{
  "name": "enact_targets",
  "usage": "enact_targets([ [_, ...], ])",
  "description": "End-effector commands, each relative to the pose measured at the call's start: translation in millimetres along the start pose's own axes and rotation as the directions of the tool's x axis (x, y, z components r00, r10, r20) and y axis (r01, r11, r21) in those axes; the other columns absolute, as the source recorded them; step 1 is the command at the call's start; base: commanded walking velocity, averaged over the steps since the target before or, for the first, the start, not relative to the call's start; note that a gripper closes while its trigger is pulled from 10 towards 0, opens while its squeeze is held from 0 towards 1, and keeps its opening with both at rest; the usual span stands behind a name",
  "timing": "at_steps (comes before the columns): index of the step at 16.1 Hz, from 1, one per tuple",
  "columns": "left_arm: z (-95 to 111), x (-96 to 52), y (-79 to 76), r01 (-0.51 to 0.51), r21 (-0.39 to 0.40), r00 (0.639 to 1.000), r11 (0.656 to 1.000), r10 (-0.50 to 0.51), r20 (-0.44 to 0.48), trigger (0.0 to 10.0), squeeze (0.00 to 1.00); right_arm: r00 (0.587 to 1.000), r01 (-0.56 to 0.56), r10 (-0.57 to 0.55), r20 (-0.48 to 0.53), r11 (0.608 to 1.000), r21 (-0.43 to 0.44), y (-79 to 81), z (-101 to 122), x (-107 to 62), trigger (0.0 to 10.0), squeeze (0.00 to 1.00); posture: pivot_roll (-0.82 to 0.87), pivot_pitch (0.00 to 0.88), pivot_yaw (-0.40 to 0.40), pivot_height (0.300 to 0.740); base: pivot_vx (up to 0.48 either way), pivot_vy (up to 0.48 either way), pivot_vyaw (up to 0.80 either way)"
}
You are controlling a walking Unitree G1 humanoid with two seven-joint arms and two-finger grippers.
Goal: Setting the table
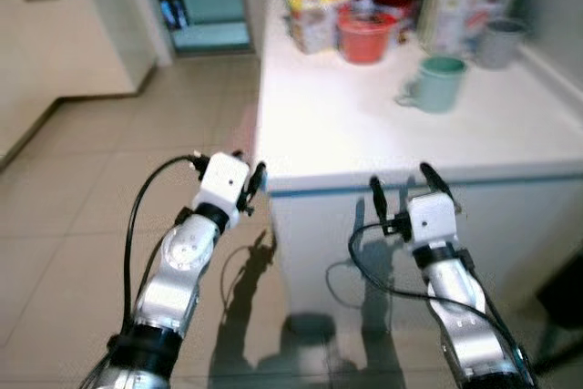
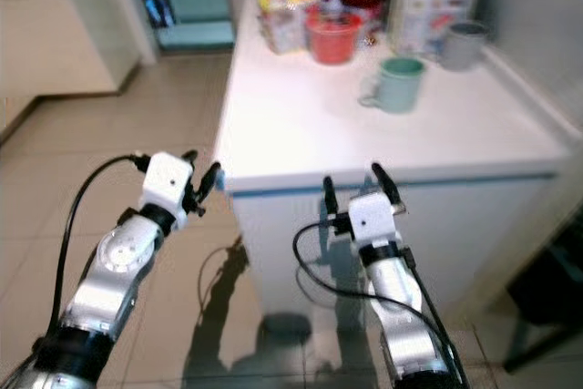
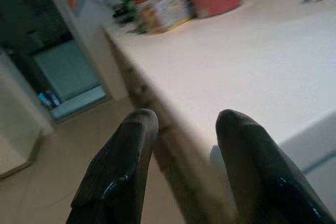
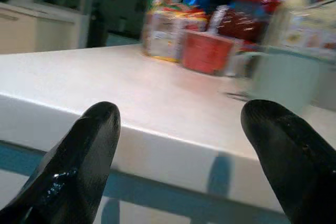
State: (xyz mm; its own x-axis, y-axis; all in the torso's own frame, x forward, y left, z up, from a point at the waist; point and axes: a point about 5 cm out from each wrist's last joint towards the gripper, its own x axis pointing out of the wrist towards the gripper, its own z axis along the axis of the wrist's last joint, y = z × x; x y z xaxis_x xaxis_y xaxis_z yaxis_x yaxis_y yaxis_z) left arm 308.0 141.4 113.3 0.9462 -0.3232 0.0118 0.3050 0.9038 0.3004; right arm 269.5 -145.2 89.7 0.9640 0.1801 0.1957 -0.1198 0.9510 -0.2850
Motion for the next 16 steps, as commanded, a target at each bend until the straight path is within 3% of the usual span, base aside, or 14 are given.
enact_targets([
  [1,3,0.6,7.3,-0.023,0.009,1.000,1.000,0.023,0.008,10.0,0.00,1.000,-0.020,0.020,0.015,1.000,0.007,5.6,3,2.1,10.0,0.00,0.00,0.000,0.078,0.740,0.352,0.000,0.00],
  [10,3,0.8,6.5,-0.021,0.002,1.000,1.000,0.021,0.012,10.0,0.00,1.000,-0.020,0.019,0.016,1.000,0.007,5.4,3,2.1,10.0,0.00,0.00,0.000,0.078,0.740,0.365,0.000,0.00],
  [11,22,4.4,11.3,-0.039,-0.036,0.992,0.999,0.043,0.121,10.0,0.00,0.990,0.030,-0.029,0.140,1.000,-0.001,-2.2,32,15.6,10.0,0.00,0.00,0.000,0.082,0.740,0.000,0.000,0.00],
  [13,28,4.1,13.7,-0.047,-0.050,0.986,0.998,0.054,0.161,10.0,0.00,0.982,0.045,-0.045,0.182,0.999,0.002,-4.0,42,19.7,10.0,0.00,0.01,0.000,0.080,0.740,0.000,0.000,0.00],
  [15,18,4.7,16.6,-0.061,-0.179,0.993,0.982,0.077,0.085,10.0,0.00,0.987,0.041,-0.045,0.154,0.999,0.033,-2.2,38,21.2,10.0,0.00,0.01,0.000,0.079,0.740,0.000,0.000,0.00],
  [16,9,6.4,20.7,-0.098,-0.312,0.994,0.945,0.106,0.009,10.0,0.00,0.989,0.044,-0.052,0.136,0.997,0.057,-2.4,36,22.1,10.0,0.00,0.02,0.000,0.077,0.740,0.000,0.000,0.00],
])
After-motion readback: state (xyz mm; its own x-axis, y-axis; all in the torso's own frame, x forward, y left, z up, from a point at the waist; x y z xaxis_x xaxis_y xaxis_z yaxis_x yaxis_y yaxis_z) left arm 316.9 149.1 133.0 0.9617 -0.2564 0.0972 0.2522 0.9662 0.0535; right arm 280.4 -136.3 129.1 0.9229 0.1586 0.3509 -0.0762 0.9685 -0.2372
